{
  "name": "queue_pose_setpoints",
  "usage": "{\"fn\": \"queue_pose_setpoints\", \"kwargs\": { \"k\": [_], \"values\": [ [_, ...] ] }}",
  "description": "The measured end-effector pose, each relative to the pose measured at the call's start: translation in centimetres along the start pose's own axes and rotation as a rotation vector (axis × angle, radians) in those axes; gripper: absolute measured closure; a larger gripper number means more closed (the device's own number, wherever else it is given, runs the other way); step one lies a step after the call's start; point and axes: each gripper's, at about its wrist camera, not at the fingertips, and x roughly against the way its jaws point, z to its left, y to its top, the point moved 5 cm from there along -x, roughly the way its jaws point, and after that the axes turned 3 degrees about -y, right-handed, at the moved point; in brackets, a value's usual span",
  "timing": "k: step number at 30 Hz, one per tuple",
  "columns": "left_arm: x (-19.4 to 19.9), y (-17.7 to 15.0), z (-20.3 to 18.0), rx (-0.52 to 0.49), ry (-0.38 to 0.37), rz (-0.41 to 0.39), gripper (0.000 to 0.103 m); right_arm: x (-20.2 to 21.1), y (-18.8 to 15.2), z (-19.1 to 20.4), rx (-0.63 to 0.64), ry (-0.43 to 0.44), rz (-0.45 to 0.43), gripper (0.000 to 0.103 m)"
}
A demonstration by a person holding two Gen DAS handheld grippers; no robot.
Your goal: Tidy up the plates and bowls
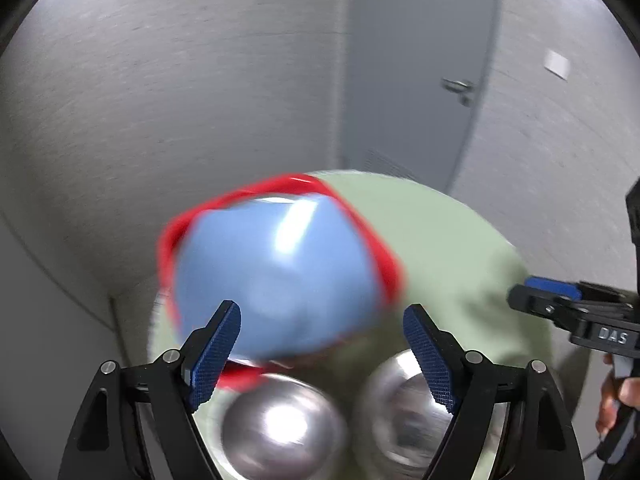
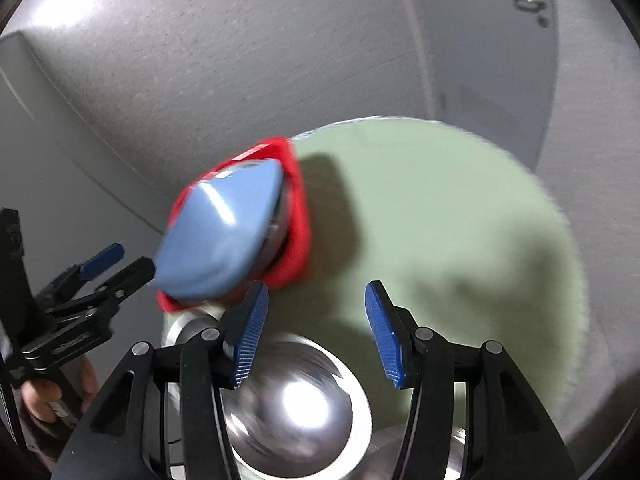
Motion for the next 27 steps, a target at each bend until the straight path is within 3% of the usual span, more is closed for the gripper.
{"fn": "queue_pose_setpoints", "kwargs": {
  "k": [6,13,17,18,19,22,27],
  "values": [
    [-0.3,-4.5,-9.3,-0.088,-0.038,0.075,0.023,3.3,-4.7,-6.1,-0.02,-0.091,0.007,0.049],
    [-1.3,-7.8,-14.7,-0.135,-0.022,0.155,0.023,2.1,-10.5,-11.5,-0.083,-0.097,0.098,0.049],
    [-1.7,-7.7,-16.4,-0.158,0.001,0.167,0.023,-0.3,-13.3,-12.3,-0.129,-0.004,0.175,0.051],
    [-1.5,-7.6,-16.8,-0.166,0.006,0.166,0.023,-0.9,-13.9,-12.4,-0.142,0.024,0.191,0.058],
    [-1.6,-7.6,-17.3,-0.175,0.007,0.17,0.023,-1.4,-14.3,-12.5,-0.153,0.065,0.203,0.073],
    [-2.5,-7.5,-18.7,-0.198,0.009,0.18,0.024,-1.8,-14.8,-12.9,-0.182,0.126,0.194,0.088],
    [-4.5,-7.4,-20.4,-0.263,0.031,0.198,0.029,-1.9,-15.5,-14.5,-0.248,0.254,0.167,0.09]
  ]
}}
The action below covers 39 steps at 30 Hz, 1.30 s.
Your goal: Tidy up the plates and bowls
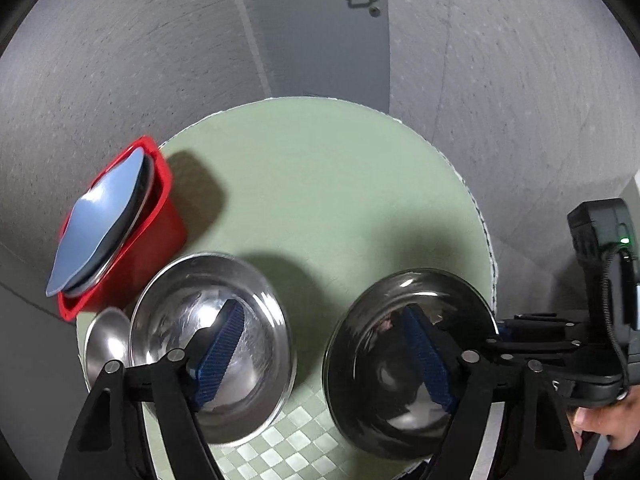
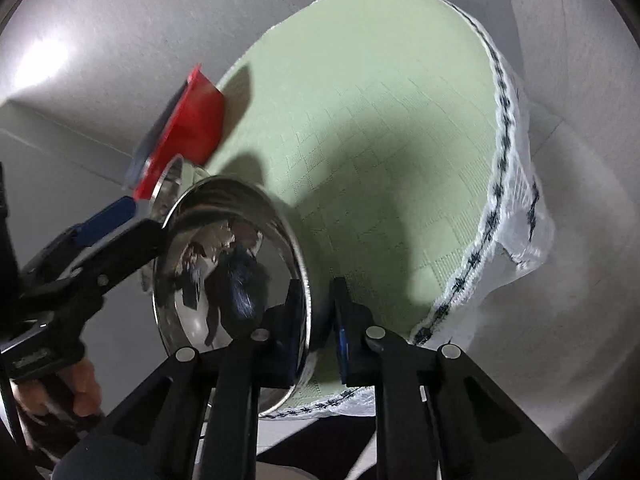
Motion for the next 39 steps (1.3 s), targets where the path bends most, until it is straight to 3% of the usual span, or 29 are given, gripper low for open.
{"fn": "queue_pose_setpoints", "kwargs": {
  "k": [2,4,7,9,11,17,25,30,39],
  "values": [
    [-0.6,0.3,-0.6,-0.019,0.001,0.024,0.043,0.0,-0.1,-0.3,-0.007,0.033,-0.01,0.09],
    [-1.0,0.6,-1.0,-0.037,0.001,0.037,0.047,0.1,-0.2,-0.5,-0.018,0.064,-0.016,0.09],
    [-2.6,0.7,-1.7,-0.07,-0.02,0.088,0.071,0.3,-0.4,-1.0,-0.043,0.109,-0.031,0.09],
    [-3.3,0.9,-2.2,-0.085,-0.054,0.111,0.081,0.5,-0.6,-1.2,-0.05,0.117,-0.04,0.09],
    [-3.4,1.2,-2.4,-0.1,-0.05,0.103,0.081,0.7,-0.6,-1.2,-0.053,0.11,-0.048,0.09],
    [-1.1,2.7,-0.7,-0.066,-0.132,0.024,0.082,2.8,-0.1,-0.8,-0.065,0.095,-0.092,0.09],
    [4.3,3.6,6.9,0.003,-0.104,-0.117,0.081,5.4,3.4,7.8,0.074,0.036,-0.173,0.09],
    [2.3,1.1,11.8,0.05,-0.114,-0.061,0.08,2.3,4.4,12.2,0.139,-0.036,-0.145,0.089],
    [-1.7,-0.2,15.8,0.054,-0.167,0.034,0.077,-2.2,3.9,14.3,0.172,-0.194,-0.1,0.089]
  ]
}}
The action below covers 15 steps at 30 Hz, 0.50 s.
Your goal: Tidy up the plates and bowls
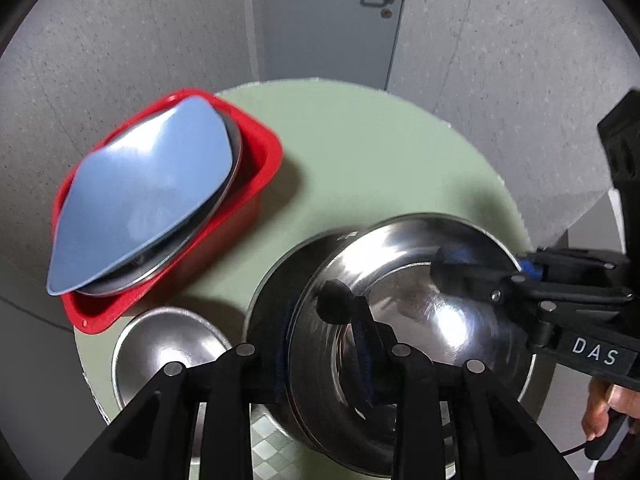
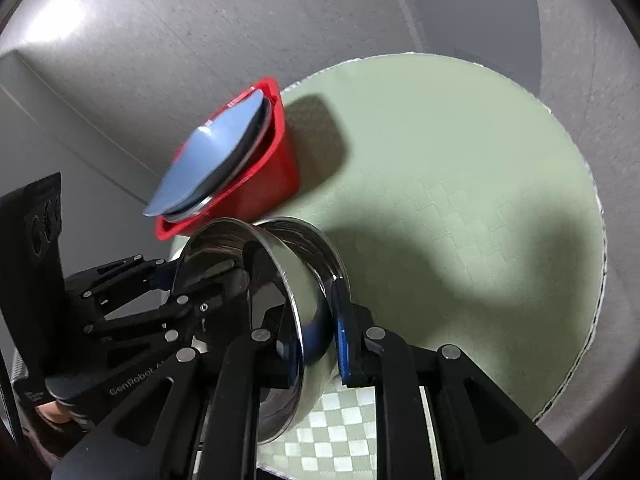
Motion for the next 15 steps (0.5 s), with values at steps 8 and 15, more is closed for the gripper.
{"fn": "queue_pose_setpoints", "kwargs": {
  "k": [8,15],
  "values": [
    [-1.1,2.3,2.7,-0.014,-0.054,0.035,0.064,-1.9,-0.1,1.1,0.036,-0.15,0.02,0.086],
    [2.1,3.0,4.8,-0.039,-0.063,-0.052,0.036,-1.1,0.7,1.5,0.012,-0.207,-0.019,0.079]
  ]
}}
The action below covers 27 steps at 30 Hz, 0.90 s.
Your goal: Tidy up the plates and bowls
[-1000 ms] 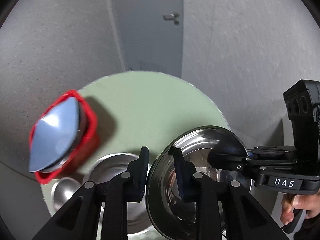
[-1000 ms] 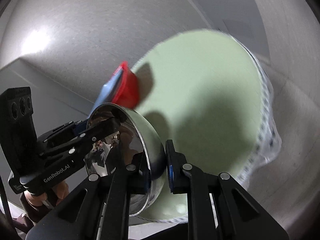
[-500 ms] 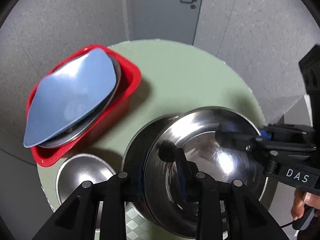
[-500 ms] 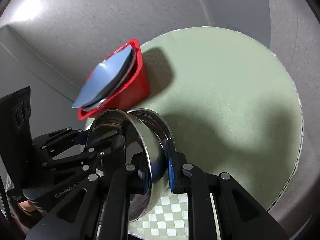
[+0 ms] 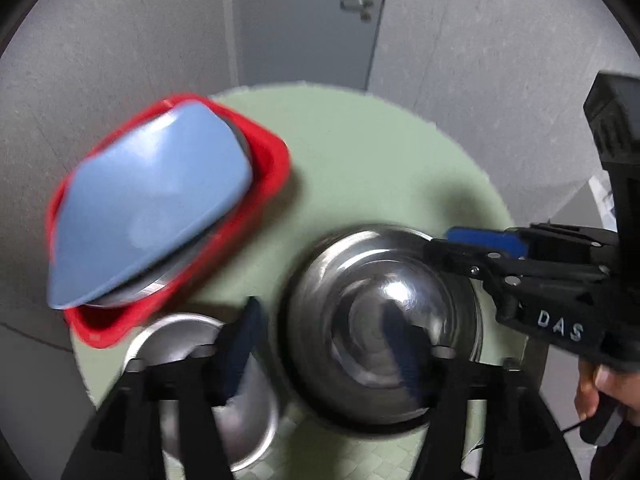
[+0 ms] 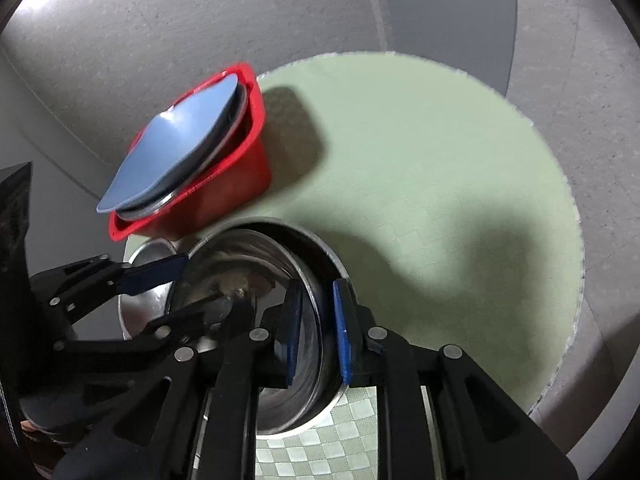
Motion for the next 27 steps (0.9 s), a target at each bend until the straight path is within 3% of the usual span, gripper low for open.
{"fn": "queue_pose_setpoints", "kwargs": {
  "k": [1,2,5,9,13,17,18,22,27],
  "values": [
    [0.9,0.0,0.5,0.007,0.005,-0.021,0.033,0.2,0.4,0.3,-0.001,-0.021,-0.015,0.065],
    [1.8,0.0,1.5,0.021,0.008,-0.042,0.033,0.9,0.6,0.3,0.001,-0.043,-0.031,0.061],
    [4.1,-0.8,5.5,0.103,0.052,-0.093,0.033,2.2,1.7,1.3,0.03,-0.074,-0.068,0.06],
    [5.3,-3.2,11.1,0.206,0.128,-0.105,0.033,2.7,2.6,5.6,0.114,-0.029,-0.086,0.059],
    [4.2,-6.2,14.2,0.301,0.161,-0.058,0.034,0.3,2.7,10.7,0.25,0.02,-0.028,0.056],
    [1.8,-8.1,15.2,0.341,0.166,0.011,0.038,-2.8,2.4,14.4,0.396,-0.009,0.054,0.056],
    [1.5,-8.5,15.0,0.342,0.16,0.022,0.04,-3.5,2.4,14.9,0.423,-0.021,0.071,0.056],
    [-0.9,-9.1,14.9,0.34,0.104,0.077,0.068,-6.3,2.2,16.4,0.511,-0.073,0.164,0.056],
    [-2.0,-9.0,14.8,0.337,0.055,0.059,0.081,-8.9,1.9,17.9,0.595,-0.084,0.248,0.059]
  ]
}}
